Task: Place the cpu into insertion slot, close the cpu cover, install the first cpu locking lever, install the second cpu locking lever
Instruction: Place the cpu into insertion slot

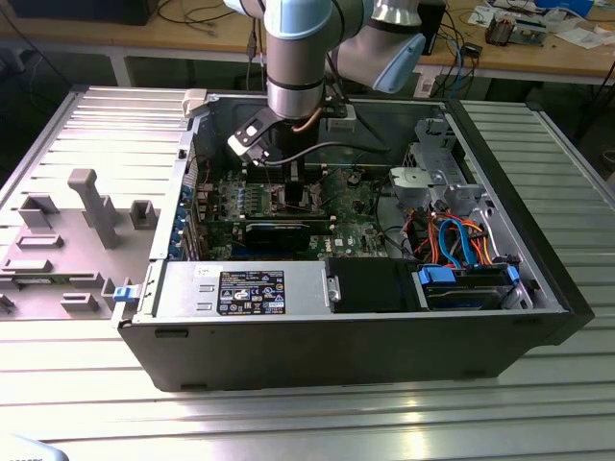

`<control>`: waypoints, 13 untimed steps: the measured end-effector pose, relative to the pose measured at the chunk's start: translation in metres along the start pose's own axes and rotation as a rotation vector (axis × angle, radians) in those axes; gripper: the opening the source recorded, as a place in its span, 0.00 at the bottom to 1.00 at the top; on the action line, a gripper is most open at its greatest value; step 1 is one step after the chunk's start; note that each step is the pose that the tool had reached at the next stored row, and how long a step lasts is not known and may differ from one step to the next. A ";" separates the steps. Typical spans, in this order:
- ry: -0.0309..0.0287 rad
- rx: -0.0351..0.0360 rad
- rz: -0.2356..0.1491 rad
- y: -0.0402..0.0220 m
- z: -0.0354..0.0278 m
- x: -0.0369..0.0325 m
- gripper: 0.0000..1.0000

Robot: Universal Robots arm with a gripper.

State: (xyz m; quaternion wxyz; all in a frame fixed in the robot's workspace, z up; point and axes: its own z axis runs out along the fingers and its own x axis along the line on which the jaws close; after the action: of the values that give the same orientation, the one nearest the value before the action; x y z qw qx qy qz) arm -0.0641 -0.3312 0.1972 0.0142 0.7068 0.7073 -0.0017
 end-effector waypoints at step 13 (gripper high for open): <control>-0.0001 0.0000 0.000 0.0001 0.0007 0.0001 0.55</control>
State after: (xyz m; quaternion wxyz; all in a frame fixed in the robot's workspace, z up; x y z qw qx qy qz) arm -0.0640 -0.3312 0.1965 0.0142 0.7068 0.7073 -0.0017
